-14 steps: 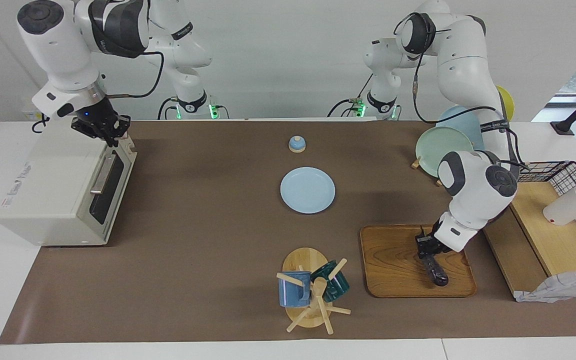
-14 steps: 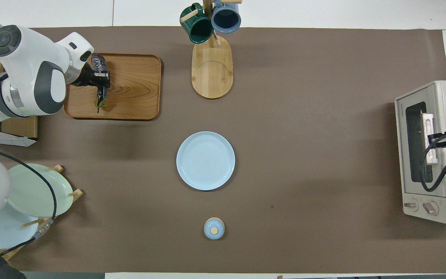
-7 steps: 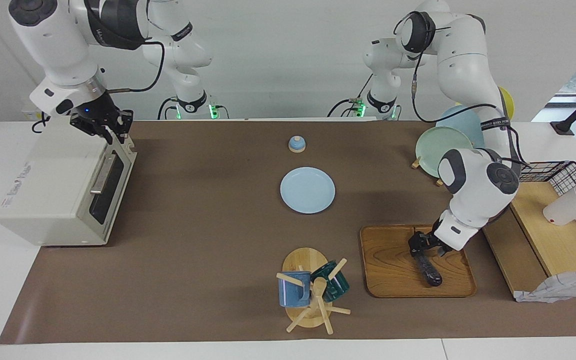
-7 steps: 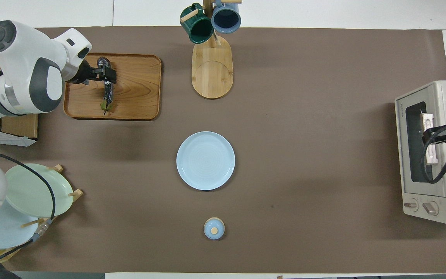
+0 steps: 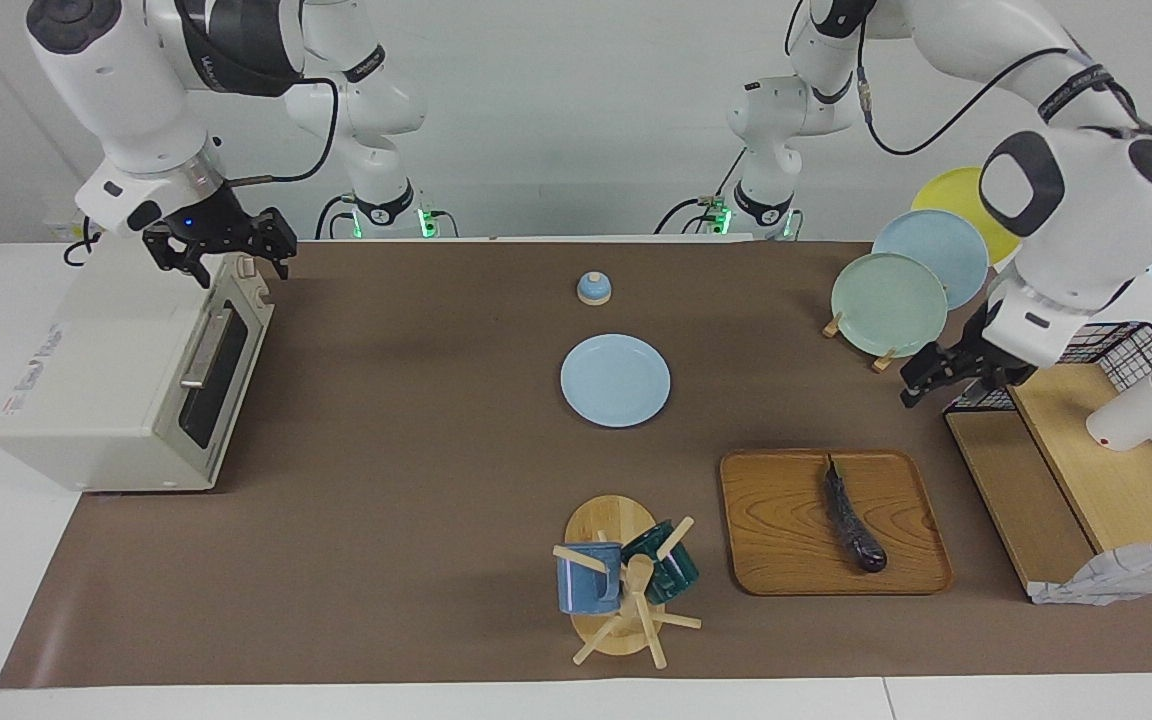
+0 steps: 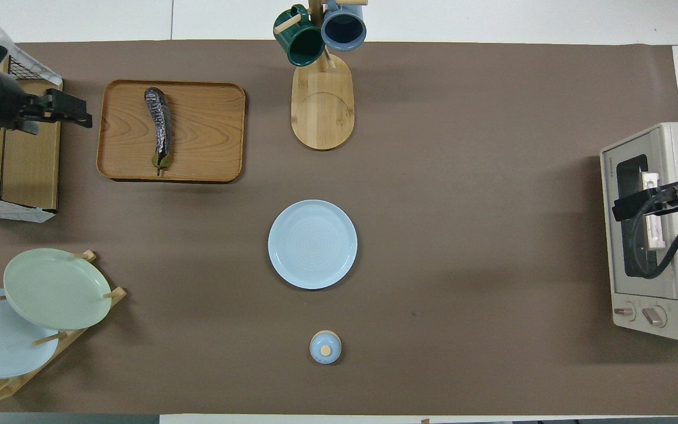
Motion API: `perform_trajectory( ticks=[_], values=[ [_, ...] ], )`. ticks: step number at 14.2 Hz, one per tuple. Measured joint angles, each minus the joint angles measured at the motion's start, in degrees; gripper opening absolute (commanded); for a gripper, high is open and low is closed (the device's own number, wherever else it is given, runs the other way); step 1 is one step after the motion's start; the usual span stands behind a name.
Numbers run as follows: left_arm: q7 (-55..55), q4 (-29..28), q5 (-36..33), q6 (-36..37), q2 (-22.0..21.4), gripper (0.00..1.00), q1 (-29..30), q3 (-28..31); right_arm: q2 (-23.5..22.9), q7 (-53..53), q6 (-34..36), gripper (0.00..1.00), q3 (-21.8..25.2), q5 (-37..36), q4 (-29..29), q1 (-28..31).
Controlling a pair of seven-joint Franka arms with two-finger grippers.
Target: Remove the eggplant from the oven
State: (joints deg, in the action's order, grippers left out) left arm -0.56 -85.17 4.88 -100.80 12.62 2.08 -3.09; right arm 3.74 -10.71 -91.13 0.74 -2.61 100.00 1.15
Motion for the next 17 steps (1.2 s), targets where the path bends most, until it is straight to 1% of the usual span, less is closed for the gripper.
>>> perform_trajectory(
  ticks=[3, 4, 6, 8, 10, 12, 17],
  values=[
    [-0.5, -0.2, -1.4, 9.0, -6.6, 1.00, -0.1, 0.1, -1.5, 0.1, 1.0, 1.00, 1.5, 0.0, -1.8, -0.4],
    [-0.6, -0.7, -2.2, 10.9, -8.4, 1.00, -0.3, -0.1, -1.6, 0.2, 1.0, 1.00, 2.0, 0.0, -2.3, -0.3],
    [-0.7, -3.2, -2.5, 12.6, -11.4, 1.00, -0.4, -0.4, -1.6, 1.7, 0.9, 1.00, 2.4, 0.0, -2.9, -0.2],
    [-0.9, -7.4, -2.5, 12.6, -13.7, 1.00, -0.4, -0.5, -1.6, 2.6, 0.9, 1.00, 2.4, 0.0, -3.4, -0.2],
    [-0.9, -11.4, -2.5, 12.1, -15.2, 1.00, -0.5, -0.6, -1.5, 2.7, 0.9, 1.00, 2.6, 0.0, -4.0, -0.2],
    [-1.0, -13.2, -2.5, 11.2, -15.9, 1.00, -1.5, -0.6, -1.1, 2.6, 1.1, 1.00, 2.9, 0.0, -4.8, -0.2],
    [-2.3, -12.7, -2.6, 11.3, -16.5, 1.00, -3.7, -0.3, -1.0, 2.7, 1.3, 1.00, 3.4, 0.0, -5.1, -0.2]
  ],
)
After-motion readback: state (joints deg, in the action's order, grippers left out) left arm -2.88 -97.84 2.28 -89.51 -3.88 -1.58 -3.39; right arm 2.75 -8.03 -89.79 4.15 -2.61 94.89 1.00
